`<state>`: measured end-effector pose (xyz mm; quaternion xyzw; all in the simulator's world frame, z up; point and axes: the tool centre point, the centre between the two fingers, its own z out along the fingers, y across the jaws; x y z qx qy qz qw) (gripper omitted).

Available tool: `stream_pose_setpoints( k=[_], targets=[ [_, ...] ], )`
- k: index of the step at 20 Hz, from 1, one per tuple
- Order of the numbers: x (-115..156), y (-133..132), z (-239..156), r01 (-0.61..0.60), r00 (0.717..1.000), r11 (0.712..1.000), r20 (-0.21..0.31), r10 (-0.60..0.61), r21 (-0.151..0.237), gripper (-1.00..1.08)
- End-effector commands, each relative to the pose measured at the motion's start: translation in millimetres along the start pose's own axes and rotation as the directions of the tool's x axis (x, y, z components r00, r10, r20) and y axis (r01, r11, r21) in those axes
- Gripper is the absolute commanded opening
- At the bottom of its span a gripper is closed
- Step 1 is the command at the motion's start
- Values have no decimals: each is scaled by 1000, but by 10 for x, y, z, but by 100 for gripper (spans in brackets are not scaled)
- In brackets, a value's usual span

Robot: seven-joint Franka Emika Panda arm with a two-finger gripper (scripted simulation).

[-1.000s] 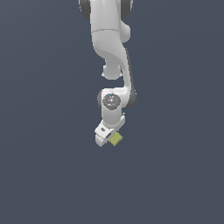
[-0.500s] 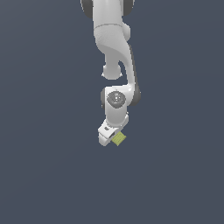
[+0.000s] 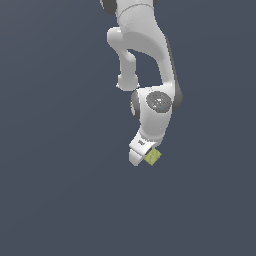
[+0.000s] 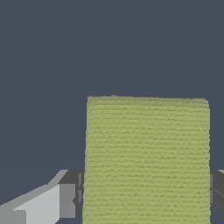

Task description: Pick up the object and move it to a goal position.

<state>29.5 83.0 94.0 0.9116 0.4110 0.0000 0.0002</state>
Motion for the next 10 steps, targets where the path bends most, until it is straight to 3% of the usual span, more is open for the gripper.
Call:
stream_pose_setpoints(
  k=[1, 10],
  targets=[
    [200, -86, -211, 0, 1000, 1000, -1, 0, -1, -100],
    [895, -361, -905, 0, 1000, 1000, -1, 0, 0, -100]
  ],
)
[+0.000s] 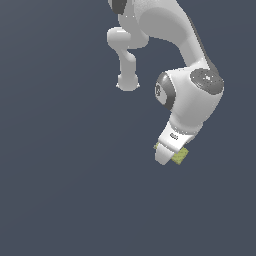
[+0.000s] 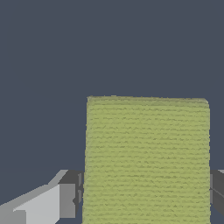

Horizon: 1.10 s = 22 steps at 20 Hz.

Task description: Pick up the object and move it to a goal position.

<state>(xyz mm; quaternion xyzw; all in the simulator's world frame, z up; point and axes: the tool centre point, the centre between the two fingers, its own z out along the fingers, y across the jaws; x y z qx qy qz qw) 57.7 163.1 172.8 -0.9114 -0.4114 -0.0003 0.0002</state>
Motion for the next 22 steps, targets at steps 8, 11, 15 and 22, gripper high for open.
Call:
stream_pose_setpoints(
  k=[8, 11, 15, 22],
  targets=[
    [542, -192, -533, -2, 1000, 1000, 0, 2, 0, -100],
    [643, -223, -627, -2, 1000, 1000, 0, 2, 0, -100],
    [737, -250, -710, -2, 1000, 1000, 1, 2, 0, -100],
    [810, -267, -770, -1, 1000, 1000, 1, 1, 0, -100]
  ],
)
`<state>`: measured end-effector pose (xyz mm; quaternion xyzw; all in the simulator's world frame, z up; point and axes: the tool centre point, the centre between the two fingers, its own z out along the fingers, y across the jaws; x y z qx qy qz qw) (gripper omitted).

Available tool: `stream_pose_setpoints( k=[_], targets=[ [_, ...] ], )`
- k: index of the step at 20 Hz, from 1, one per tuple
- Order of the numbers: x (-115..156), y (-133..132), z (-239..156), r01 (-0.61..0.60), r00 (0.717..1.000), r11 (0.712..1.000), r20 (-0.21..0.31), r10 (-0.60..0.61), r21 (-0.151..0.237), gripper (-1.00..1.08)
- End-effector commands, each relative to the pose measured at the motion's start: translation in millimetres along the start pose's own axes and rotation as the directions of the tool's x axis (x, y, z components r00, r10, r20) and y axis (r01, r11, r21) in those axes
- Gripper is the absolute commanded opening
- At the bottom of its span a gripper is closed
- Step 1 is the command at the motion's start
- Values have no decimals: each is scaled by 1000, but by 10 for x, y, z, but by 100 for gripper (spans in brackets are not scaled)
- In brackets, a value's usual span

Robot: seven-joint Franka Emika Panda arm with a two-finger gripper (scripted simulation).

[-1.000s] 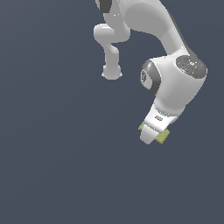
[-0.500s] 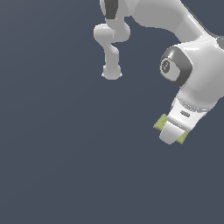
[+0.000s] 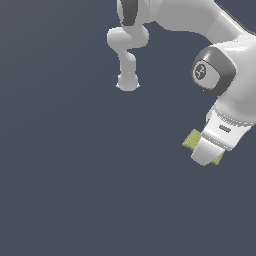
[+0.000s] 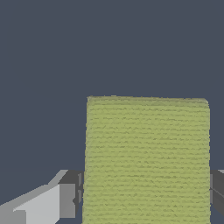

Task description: Pick up the object and move it to a goal position.

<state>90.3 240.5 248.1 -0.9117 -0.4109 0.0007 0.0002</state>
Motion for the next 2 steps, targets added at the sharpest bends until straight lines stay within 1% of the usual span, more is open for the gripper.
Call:
stream_pose_setpoints(
  k=[1, 2],
  targets=[
    [15, 0, -20, 0, 1000, 1000, -1, 0, -1, -100],
    [16, 1, -20, 0, 1000, 1000, -1, 0, -1, -100]
  ],
)
